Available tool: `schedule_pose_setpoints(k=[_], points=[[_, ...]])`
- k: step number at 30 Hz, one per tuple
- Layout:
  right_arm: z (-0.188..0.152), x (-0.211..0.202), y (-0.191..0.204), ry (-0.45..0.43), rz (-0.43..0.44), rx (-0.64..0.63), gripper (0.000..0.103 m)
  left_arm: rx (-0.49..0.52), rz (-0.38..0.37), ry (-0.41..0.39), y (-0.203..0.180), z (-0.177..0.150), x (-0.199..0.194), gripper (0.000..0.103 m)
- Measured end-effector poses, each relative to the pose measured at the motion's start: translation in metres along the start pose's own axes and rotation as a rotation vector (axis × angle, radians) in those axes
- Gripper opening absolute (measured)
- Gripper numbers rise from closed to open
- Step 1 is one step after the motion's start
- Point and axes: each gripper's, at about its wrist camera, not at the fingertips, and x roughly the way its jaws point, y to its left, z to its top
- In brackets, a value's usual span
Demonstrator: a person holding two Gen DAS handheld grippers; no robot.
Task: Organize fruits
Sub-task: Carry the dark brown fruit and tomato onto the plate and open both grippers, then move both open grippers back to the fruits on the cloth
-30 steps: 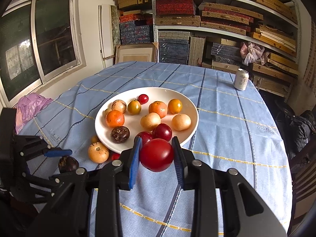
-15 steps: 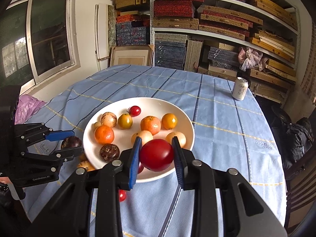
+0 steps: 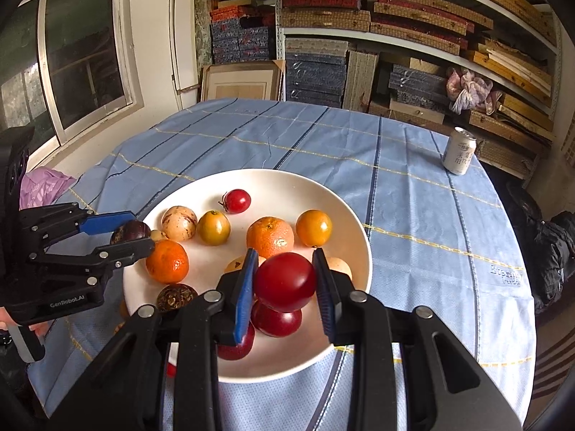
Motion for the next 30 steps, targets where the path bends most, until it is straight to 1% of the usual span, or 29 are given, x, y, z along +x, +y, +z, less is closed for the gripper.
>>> schedule_pose_setpoints(k=[4,8,12,16,20,23,24,25,26,27,28,30], points=[[0.002,0.013,0.001,0.019,0.012,-0.014,0.03,0.001,-0.006,0.016,0.001,0.004,0.01,0.043],[0.007,0.021,-0.005,0.022,0.003,-0.021,0.03,0.029,-0.022,0.02,-0.005,0.011,0.018,0.043],[0.014,0.031,-0.012,0.029,-0.002,-0.029,0.03,0.061,-0.017,0.027,-0.013,0.018,0.028,0.043],[0.016,0.045,-0.017,0.047,0.001,-0.032,0.03,0.062,-0.005,0.04,-0.015,0.022,0.04,0.043],[0.015,0.055,-0.02,0.059,0.012,-0.036,0.03,0.068,-0.032,0.04,-0.017,0.024,0.041,0.043],[0.013,0.061,-0.019,0.074,0.024,-0.044,0.031,0.077,-0.016,0.038,-0.019,0.024,0.044,0.043],[0.012,0.062,-0.018,0.077,0.025,-0.052,0.033,0.072,-0.018,0.037,-0.019,0.024,0.045,0.044],[0.012,0.063,-0.018,0.077,0.025,-0.056,0.051,0.061,-0.03,0.032,-0.018,0.024,0.045,0.049],[0.012,0.062,-0.019,0.07,0.024,-0.047,0.076,0.052,-0.041,0.029,-0.016,0.025,0.044,0.076],[0.012,0.061,-0.023,0.055,0.006,-0.021,0.079,0.043,-0.035,0.02,-0.015,0.024,0.043,0.091],[0.013,0.06,-0.025,0.053,0.014,-0.011,0.082,0.042,-0.024,0.005,-0.014,0.024,0.041,0.092],[0.015,0.056,-0.029,0.044,0.027,0.002,0.085,0.052,-0.021,-0.008,-0.015,0.025,0.036,0.093]])
